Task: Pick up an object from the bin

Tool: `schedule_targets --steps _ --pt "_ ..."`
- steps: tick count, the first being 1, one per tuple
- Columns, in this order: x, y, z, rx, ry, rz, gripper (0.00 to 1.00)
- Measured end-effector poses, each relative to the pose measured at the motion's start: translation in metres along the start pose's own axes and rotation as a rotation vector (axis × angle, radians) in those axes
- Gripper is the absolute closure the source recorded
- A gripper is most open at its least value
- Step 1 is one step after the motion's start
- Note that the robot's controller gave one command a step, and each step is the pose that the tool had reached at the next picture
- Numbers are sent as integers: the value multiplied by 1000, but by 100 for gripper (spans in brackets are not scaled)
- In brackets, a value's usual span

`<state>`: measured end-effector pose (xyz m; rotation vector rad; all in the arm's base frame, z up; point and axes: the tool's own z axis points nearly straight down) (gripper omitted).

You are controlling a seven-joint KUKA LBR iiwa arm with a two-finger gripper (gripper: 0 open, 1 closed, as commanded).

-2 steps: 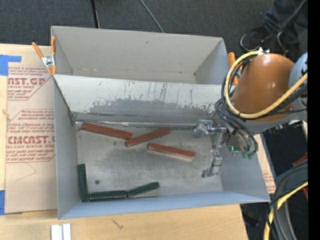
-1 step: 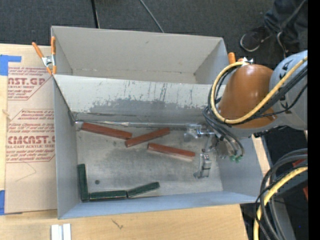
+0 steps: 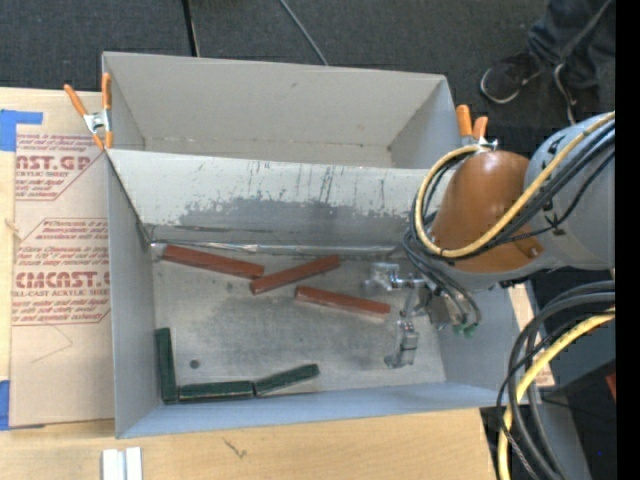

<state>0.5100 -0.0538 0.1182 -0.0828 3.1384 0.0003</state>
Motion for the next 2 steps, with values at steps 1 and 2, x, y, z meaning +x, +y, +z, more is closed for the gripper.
schedule_targets --steps 1,2 --pt "-43 12 48 0 0 -75 100" --pt "-43 12 48 0 0 -75 100"
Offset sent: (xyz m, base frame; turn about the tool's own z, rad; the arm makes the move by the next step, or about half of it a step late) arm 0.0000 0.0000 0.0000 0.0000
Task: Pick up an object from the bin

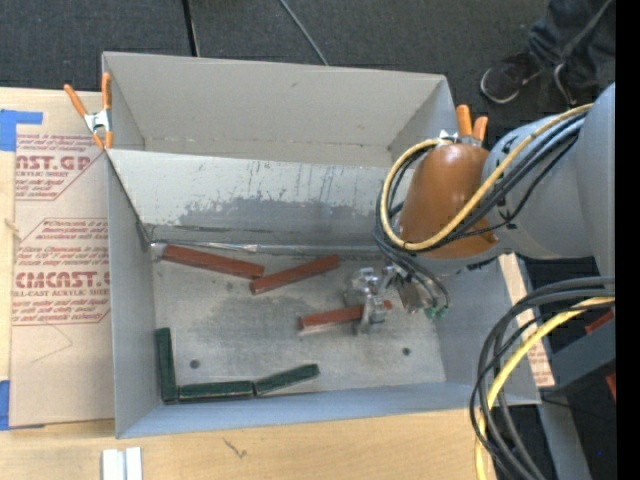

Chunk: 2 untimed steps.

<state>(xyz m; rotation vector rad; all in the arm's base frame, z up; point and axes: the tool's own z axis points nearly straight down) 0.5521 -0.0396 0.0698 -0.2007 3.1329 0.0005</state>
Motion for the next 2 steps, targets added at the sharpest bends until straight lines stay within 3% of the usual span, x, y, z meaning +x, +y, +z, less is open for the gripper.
schedule_targets --steps 1,2 --pt "-7 -4 -47 -1 8 2 100" --pt "4 22 -164 0 -1 -90 100"
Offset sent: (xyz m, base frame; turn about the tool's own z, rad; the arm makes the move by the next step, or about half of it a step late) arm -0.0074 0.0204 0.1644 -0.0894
